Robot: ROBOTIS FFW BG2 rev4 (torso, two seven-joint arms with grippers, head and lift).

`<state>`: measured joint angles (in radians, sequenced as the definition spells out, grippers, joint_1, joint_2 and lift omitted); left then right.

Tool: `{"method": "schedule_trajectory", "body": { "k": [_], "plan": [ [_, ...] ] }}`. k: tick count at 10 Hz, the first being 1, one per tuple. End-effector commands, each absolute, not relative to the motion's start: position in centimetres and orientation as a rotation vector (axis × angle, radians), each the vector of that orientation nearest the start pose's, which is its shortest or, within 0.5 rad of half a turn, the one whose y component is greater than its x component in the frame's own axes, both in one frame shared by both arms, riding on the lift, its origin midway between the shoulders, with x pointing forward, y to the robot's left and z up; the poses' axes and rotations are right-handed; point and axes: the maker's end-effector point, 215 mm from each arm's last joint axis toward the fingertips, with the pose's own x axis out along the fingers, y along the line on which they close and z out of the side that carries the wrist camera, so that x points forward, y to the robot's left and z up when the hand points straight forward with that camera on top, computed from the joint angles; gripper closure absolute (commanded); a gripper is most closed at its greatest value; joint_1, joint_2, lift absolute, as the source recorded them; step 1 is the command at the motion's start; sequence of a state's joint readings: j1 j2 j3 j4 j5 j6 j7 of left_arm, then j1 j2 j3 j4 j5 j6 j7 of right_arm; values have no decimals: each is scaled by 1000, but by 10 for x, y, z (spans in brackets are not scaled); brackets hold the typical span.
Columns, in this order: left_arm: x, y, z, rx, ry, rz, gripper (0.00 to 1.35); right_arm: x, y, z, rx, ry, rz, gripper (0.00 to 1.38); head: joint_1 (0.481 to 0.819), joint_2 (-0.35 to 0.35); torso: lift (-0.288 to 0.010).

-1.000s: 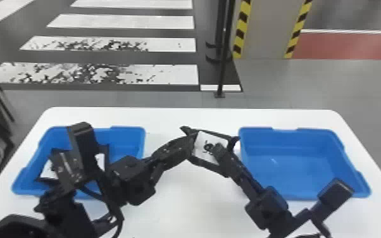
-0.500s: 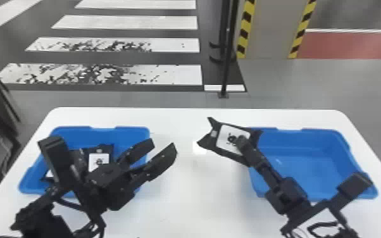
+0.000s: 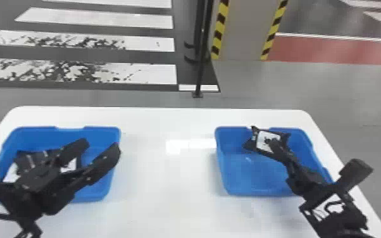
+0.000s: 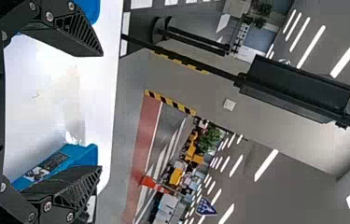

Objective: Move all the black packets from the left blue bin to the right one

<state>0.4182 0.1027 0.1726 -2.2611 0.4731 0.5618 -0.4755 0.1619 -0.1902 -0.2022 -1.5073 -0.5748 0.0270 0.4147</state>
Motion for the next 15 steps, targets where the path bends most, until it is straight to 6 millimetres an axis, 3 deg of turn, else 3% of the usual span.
{"method": "schedule_trajectory", "body": {
  "k": [1,2,3,4,5,6,7,9,11,13,14,15],
  "plan": [
    [436,178,-300,-341,194,-508,186,525,-365,-413,311,100,109,1058,695,-169,-140],
    [437,188,-304,-322,201,-482,186,523,-372,-395,241,63,92,541,695,-200,-140],
    [437,198,-312,-312,230,-461,186,511,-369,-375,187,27,78,127,695,-212,-140],
    [438,213,-319,-287,253,-428,186,489,-362,-359,132,10,50,62,695,-209,-140],
    [441,229,-320,-263,255,-393,186,470,-351,-350,116,-5,47,134,695,-204,-140],
    [440,240,-337,-257,326,-364,186,449,-339,-337,102,-27,54,165,695,-179,-140],
    [445,251,-342,-231,353,-333,186,430,-326,-334,100,-20,66,165,695,-146,-140],
    [457,278,-349,-180,402,-248,186,405,-281,-330,159,-10,133,167,695,-93,-140],
    [465,307,-365,-121,498,-142,186,387,-246,-346,182,34,213,168,695,2,-140],
    [476,329,-383,-99,564,-62,186,379,-225,-358,219,60,253,168,695,93,-140],
    [486,334,-397,-107,598,-47,186,380,-222,-361,223,67,260,168,695,109,-140],
    [493,326,-414,-125,645,-64,186,381,-221,-362,223,69,266,168,695,135,-140]
  ]
}}
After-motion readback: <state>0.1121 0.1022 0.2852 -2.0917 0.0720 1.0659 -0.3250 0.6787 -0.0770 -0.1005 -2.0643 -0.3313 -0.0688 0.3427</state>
